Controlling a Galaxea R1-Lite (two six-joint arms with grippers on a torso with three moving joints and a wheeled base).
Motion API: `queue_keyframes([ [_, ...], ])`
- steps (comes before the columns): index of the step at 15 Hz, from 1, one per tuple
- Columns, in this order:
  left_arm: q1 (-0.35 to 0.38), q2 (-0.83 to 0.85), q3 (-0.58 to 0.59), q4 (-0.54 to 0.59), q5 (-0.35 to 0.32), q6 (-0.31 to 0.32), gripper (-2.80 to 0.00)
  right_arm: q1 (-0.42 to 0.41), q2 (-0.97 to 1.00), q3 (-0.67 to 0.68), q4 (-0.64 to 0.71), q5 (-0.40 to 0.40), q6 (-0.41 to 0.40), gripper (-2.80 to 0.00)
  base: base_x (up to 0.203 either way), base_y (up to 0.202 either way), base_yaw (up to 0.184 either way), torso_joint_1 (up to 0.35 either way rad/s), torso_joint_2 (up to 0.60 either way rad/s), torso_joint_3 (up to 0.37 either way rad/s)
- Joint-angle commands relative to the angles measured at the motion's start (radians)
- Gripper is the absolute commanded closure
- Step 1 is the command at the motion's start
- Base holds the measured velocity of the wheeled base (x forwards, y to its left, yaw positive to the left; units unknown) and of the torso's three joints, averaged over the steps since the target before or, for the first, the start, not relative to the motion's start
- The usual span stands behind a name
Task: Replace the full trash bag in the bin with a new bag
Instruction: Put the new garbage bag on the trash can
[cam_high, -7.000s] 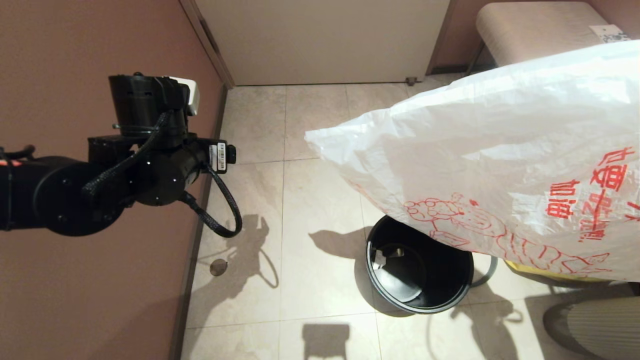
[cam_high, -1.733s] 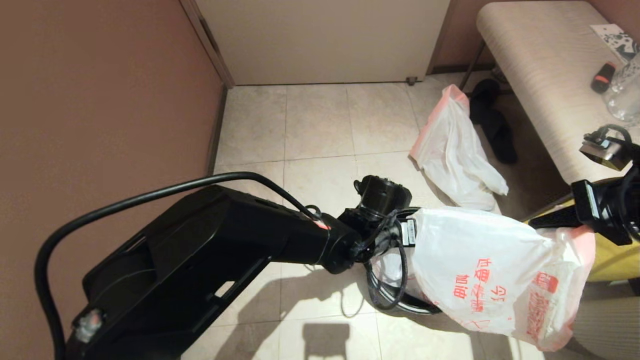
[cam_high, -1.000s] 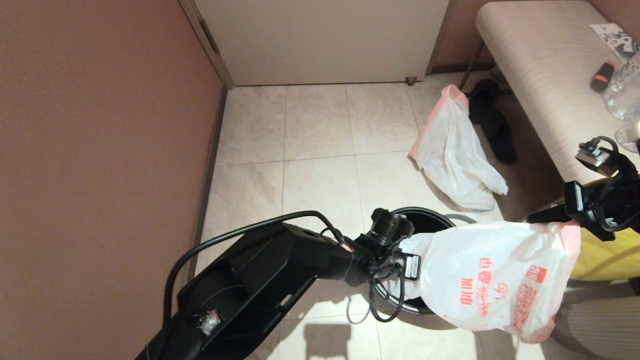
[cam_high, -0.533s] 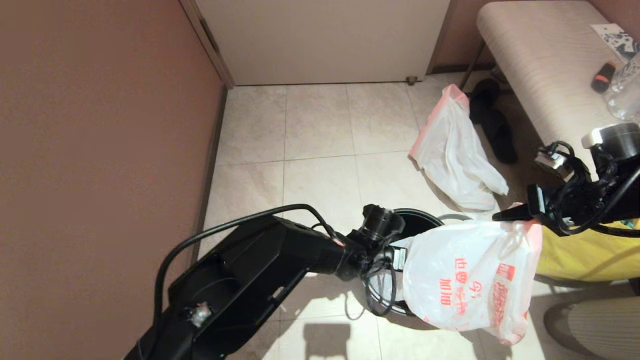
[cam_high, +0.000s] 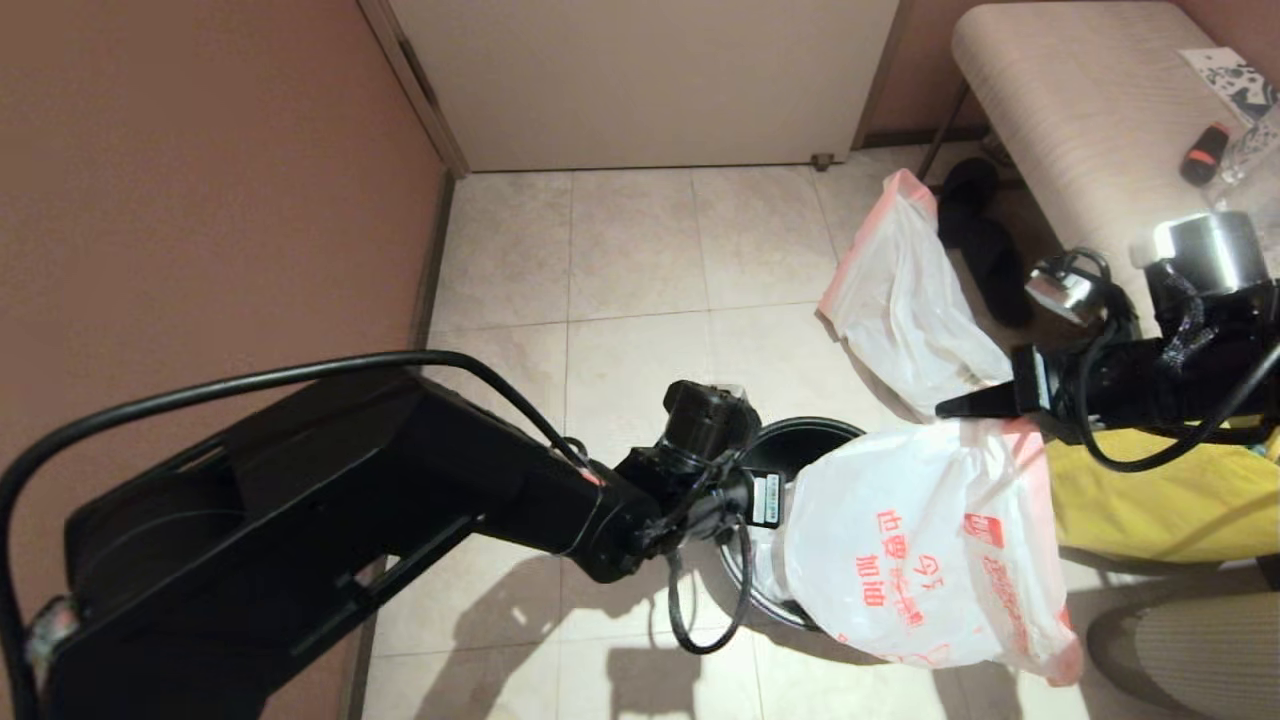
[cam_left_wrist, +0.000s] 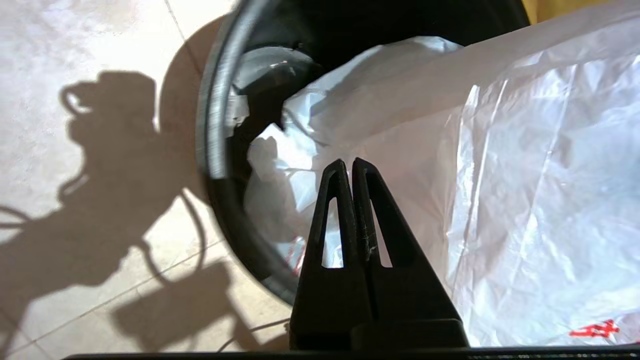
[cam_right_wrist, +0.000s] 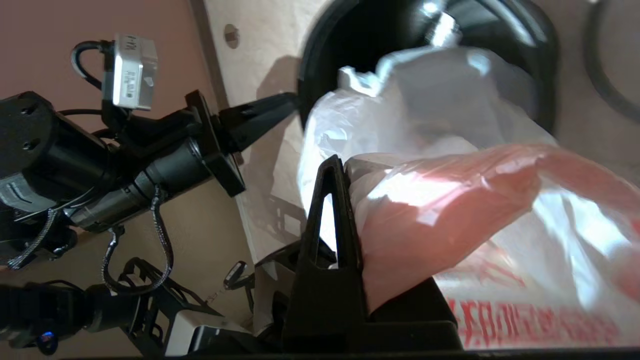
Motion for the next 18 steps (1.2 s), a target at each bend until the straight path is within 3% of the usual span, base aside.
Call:
queue_keyframes([
  [1,0.018,-0.066,0.09,-0.054,0.001,-0.008,0.0,0.061,0.024,-0.004,-0.026,0.002,0.024,0.0,0.0,0.0,0.0,0.0,0.0,0.0],
  [3,0.044,-0.105,0.194,-0.151,0.001,-0.012,0.0,0.132,0.051,-0.014,-0.107,-0.004,0.073,0.0,0.0,0.0,0.0,0.0,0.0,0.0],
  [6,0.081,-0.163,0.31,-0.282,-0.003,-0.012,0.0,0.217,0.141,-0.047,-0.216,-0.109,0.083,0.0,0.0,0.0,0.0,0.0,0.0,0.0],
  [8,0.094,-0.179,0.313,-0.295,-0.007,-0.017,0.0,0.265,0.187,-0.092,-0.235,-0.18,0.091,0.0,0.0,0.0,0.0,0.0,0.0,0.0],
  [14,0.119,-0.308,0.333,-0.291,-0.031,-0.085,0.0,0.357,0.328,-0.35,-0.201,-0.289,0.125,0.0,0.0,0.0,0.0,0.0,0.0,0.0],
  [16,0.143,-0.314,0.347,-0.292,-0.051,-0.09,0.0,0.38,0.351,-0.325,-0.1,-0.302,0.123,0.0,0.0,0.0,0.0,0.0,0.0,0.0],
  [18,0.143,-0.324,0.354,-0.286,-0.093,-0.122,0.0,0.401,0.398,-0.267,-0.104,-0.314,0.137,0.0,0.0,0.0,0.0,0.0,0.0,0.0],
])
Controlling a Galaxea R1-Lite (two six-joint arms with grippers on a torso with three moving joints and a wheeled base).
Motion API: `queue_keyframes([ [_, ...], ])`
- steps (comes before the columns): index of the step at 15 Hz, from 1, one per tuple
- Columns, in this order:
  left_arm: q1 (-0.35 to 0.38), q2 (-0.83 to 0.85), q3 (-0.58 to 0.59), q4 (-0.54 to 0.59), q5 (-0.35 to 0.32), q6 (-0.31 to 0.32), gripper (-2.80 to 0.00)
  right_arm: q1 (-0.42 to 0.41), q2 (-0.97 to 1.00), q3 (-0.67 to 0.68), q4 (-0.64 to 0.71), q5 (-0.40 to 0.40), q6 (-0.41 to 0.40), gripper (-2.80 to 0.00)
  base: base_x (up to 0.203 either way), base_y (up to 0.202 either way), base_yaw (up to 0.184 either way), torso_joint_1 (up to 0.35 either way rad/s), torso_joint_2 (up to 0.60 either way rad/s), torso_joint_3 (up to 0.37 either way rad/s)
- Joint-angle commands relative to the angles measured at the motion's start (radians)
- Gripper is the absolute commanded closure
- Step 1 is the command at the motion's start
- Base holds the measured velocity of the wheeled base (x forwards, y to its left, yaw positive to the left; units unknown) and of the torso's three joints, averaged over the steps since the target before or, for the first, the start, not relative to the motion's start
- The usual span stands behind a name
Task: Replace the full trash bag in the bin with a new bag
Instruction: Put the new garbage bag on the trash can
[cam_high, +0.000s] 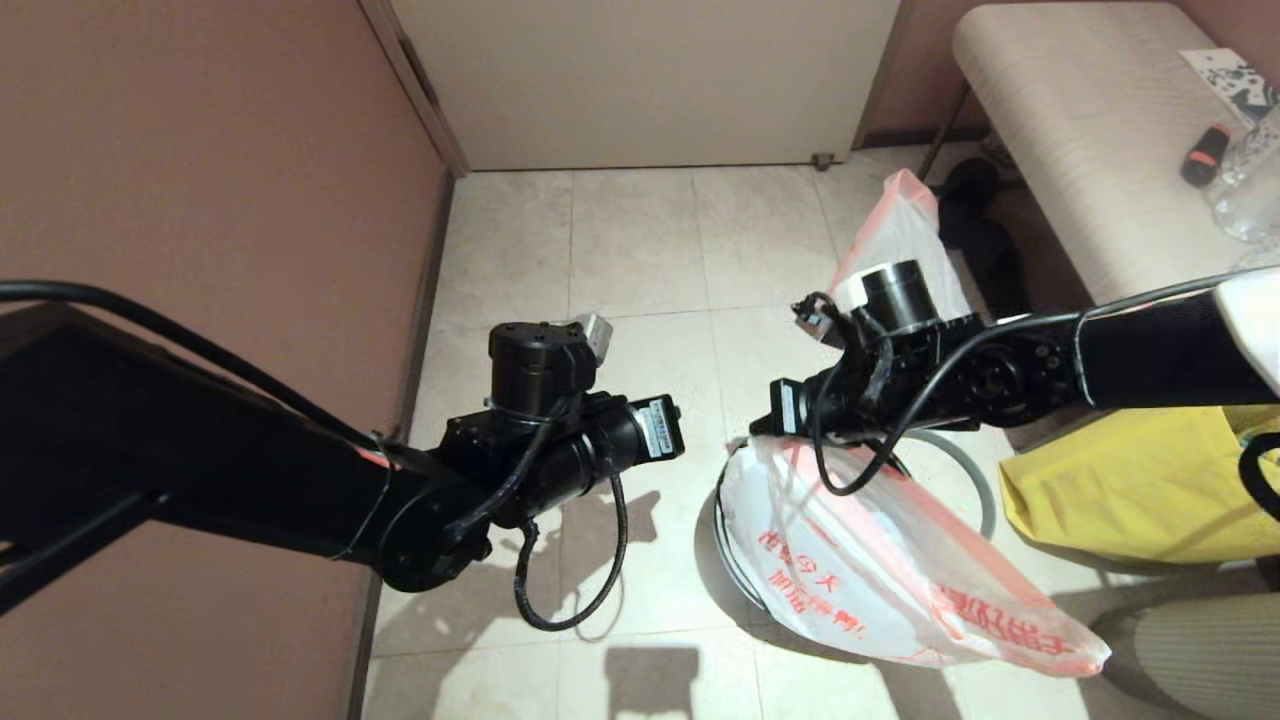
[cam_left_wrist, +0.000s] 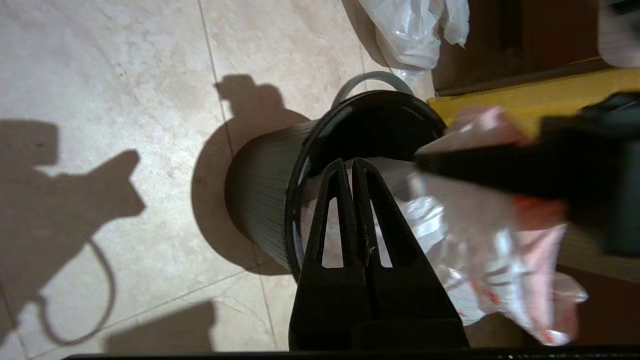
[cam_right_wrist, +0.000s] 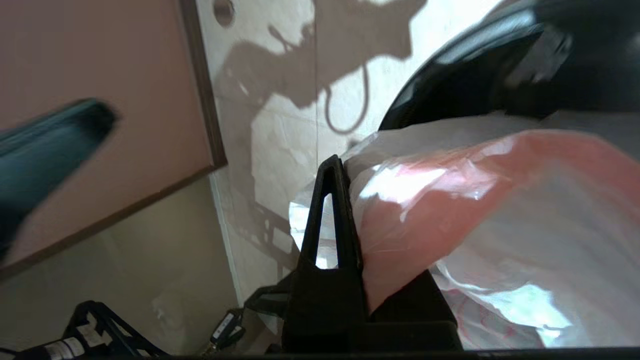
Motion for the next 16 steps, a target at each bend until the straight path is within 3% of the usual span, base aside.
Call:
queue_keyframes([
  [1,-0.002,-0.02,0.005,0.013,-0.011,-0.014,0.0,0.029,0.069,0.016,-0.008,-0.01,0.014,0.0,0.0,0.0,0.0,0.0,0.0,0.0],
  [4,-0.01,-0.031,-0.038,0.13,-0.079,-0.075,0.0,0.058,0.109,-0.023,-0.008,-0.074,0.025,0.0,0.0,0.0,0.0,0.0,0.0,0.0],
  [7,-0.01,-0.031,-0.127,0.162,-0.181,-0.089,0.0,0.051,0.091,0.023,-0.018,-0.072,0.023,0.0,0.0,0.0,0.0,0.0,0.0,0.0],
  [9,-0.015,-0.01,-0.225,0.244,-0.19,-0.089,0.0,0.053,0.08,0.038,-0.068,-0.07,0.022,0.0,0.0,0.0,0.0,0.0,0.0,0.0],
  [11,-0.006,0.005,-0.311,0.399,-0.197,-0.088,0.0,0.066,0.048,0.094,-0.132,-0.059,0.013,0.0,0.0,0.0,0.0,0.0,0.0,0.0],
  [13,-0.007,0.01,-0.356,0.491,-0.214,-0.089,0.0,0.091,0.015,0.133,-0.14,-0.056,-0.031,0.0,0.0,0.0,0.0,0.0,0.0,0.0],
  [16,0.009,0.014,-0.385,0.562,-0.259,-0.09,0.0,0.09,0.014,0.17,-0.139,-0.058,-0.023,0.0,0.0,0.0,0.0,0.0,0.0,0.0],
])
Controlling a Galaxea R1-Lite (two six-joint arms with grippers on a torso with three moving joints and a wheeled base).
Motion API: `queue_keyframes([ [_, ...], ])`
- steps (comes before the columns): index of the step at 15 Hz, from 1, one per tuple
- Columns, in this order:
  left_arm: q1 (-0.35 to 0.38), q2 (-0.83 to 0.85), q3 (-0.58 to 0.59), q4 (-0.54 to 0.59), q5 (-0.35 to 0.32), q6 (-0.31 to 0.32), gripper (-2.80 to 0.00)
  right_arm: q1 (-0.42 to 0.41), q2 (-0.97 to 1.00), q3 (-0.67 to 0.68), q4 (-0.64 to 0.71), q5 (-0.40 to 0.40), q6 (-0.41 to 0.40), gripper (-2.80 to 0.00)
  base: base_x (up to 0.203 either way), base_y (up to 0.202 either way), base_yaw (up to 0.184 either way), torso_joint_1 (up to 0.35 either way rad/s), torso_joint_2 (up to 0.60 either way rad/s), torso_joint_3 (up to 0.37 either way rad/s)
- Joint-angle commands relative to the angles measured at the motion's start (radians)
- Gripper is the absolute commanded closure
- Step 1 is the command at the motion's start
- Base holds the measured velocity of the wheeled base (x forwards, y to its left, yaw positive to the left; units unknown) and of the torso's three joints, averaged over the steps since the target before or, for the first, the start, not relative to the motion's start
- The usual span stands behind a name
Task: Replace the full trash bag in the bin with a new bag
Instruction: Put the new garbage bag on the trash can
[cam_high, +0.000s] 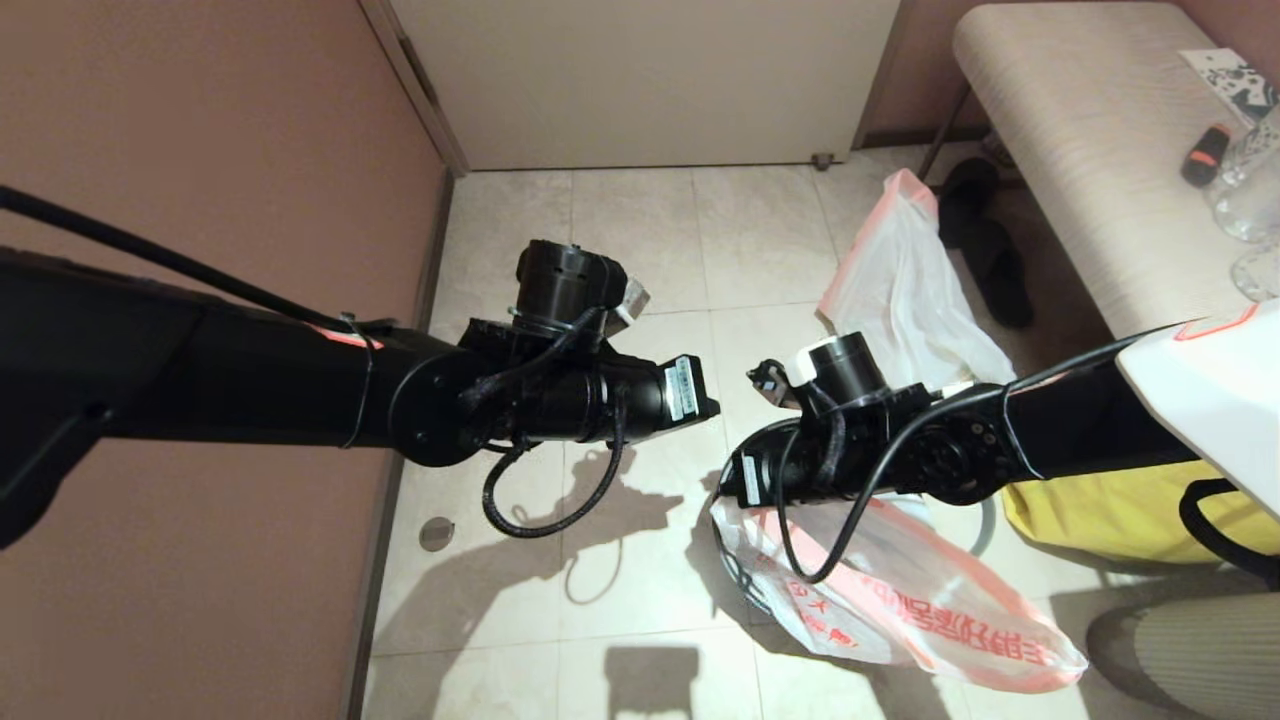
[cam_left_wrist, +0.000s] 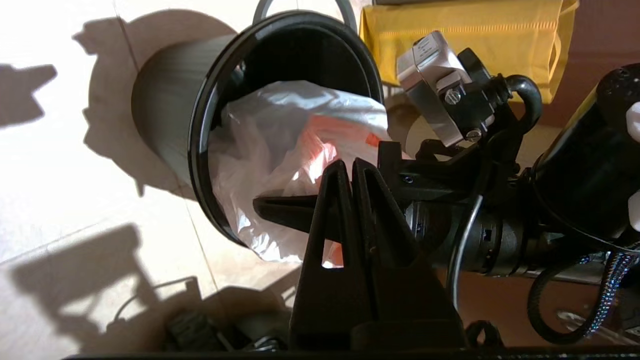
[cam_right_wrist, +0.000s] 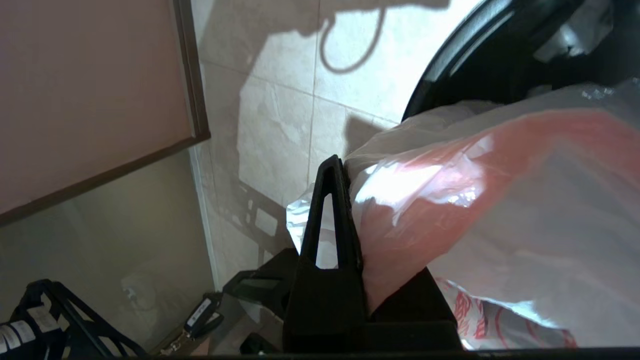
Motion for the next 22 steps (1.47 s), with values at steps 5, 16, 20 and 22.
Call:
queue_keyframes([
  [5,0.052,0.058,-0.211,0.162,-0.079,-0.004,0.0,-0.03,-0.055,0.063,-0.068,0.032,-0.009,0.0,0.0,0.0,0.0,0.0,0.0,0.0],
  [16,0.096,0.126,-0.373,0.372,-0.107,-0.034,0.0,-0.086,-0.211,0.066,0.04,0.027,-0.117,-2.8,0.0,0.0,0.0,0.0,0.0,0.0],
  [20,0.088,0.133,-0.369,0.374,-0.107,-0.037,0.0,-0.168,-0.307,0.071,0.095,0.032,-0.125,-1.11,0.0,0.0,0.0,0.0,0.0,0.0],
  [22,0.088,0.131,-0.375,0.374,-0.105,-0.034,0.0,-0.196,-0.297,0.081,0.085,0.034,-0.131,0.0,0.0,0.0,0.0,0.0,0.0,0.0],
])
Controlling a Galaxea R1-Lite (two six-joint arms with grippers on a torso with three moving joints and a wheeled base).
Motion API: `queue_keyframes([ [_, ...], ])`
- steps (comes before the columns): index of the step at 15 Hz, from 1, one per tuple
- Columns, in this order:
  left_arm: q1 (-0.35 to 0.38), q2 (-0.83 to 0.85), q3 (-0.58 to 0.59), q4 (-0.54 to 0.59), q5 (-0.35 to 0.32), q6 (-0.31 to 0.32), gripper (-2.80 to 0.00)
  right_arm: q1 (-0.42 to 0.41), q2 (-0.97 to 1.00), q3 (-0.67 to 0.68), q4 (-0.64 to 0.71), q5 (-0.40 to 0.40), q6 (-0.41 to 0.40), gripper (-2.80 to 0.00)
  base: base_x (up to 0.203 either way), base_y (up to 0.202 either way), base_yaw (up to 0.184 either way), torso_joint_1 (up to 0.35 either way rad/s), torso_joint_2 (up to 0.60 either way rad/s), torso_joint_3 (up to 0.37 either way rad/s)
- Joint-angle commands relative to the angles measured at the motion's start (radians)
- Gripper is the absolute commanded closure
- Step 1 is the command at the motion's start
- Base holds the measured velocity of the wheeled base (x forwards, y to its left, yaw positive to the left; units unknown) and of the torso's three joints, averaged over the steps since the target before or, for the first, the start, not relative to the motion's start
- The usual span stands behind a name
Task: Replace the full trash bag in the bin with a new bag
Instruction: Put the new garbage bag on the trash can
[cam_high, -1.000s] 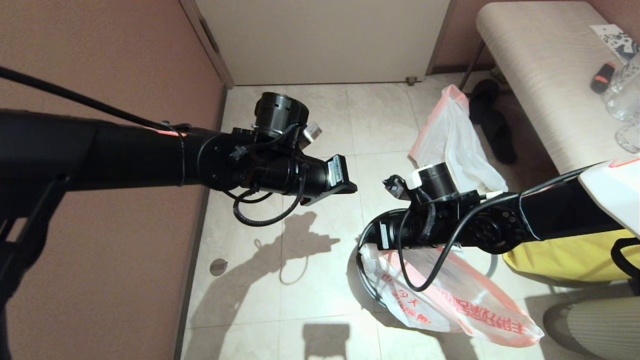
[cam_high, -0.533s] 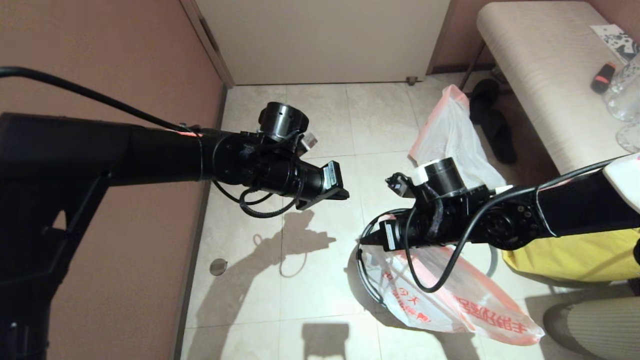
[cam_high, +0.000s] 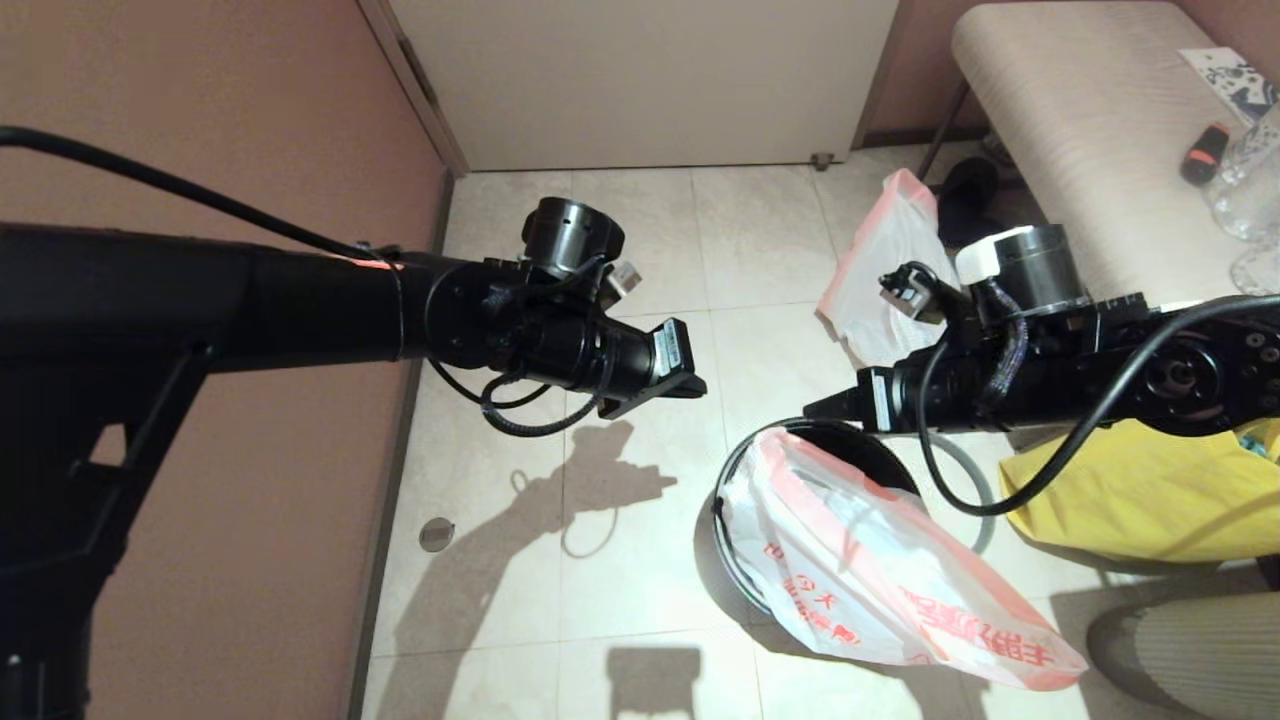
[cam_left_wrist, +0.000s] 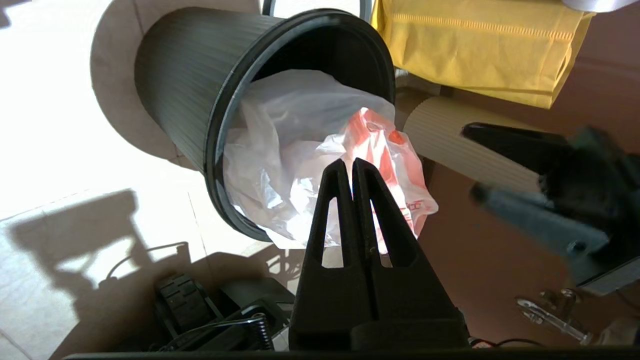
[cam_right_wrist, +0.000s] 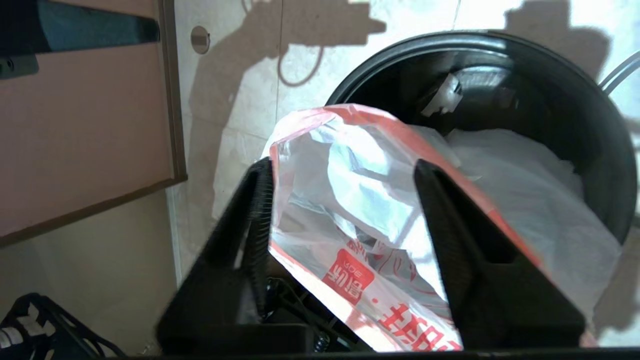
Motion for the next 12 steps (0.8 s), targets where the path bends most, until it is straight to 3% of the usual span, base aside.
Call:
queue_keyframes([
  [1,0.001,-0.004,-0.004,0.002,0.001,-0.003,0.0,-0.014,-0.008,0.001,-0.001,0.003,-0.004,0.0,0.0,0.0,0.0,0.0,0.0,0.0],
  [3,-0.005,-0.014,0.01,0.003,0.006,0.0,0.0,-0.034,-0.002,-0.003,-0.001,0.003,-0.033,0.0,0.0,0.0,0.0,0.0,0.0,0.0],
  [6,0.013,-0.01,0.013,0.001,0.003,0.0,0.0,-0.066,0.02,-0.016,0.004,0.047,-0.008,0.0,0.0,0.0,0.0,0.0,0.0,0.0],
  [8,0.005,-0.006,0.009,-0.006,0.002,-0.004,0.0,-0.076,0.035,-0.003,0.003,0.03,-0.007,0.0,0.0,0.0,0.0,0.0,0.0,0.0],
  [12,-0.047,-0.004,-0.013,-0.017,0.006,-0.032,0.0,-0.184,-0.069,0.208,-0.031,0.008,0.008,0.0,0.0,0.0,0.0,0.0,0.0,0.0],
])
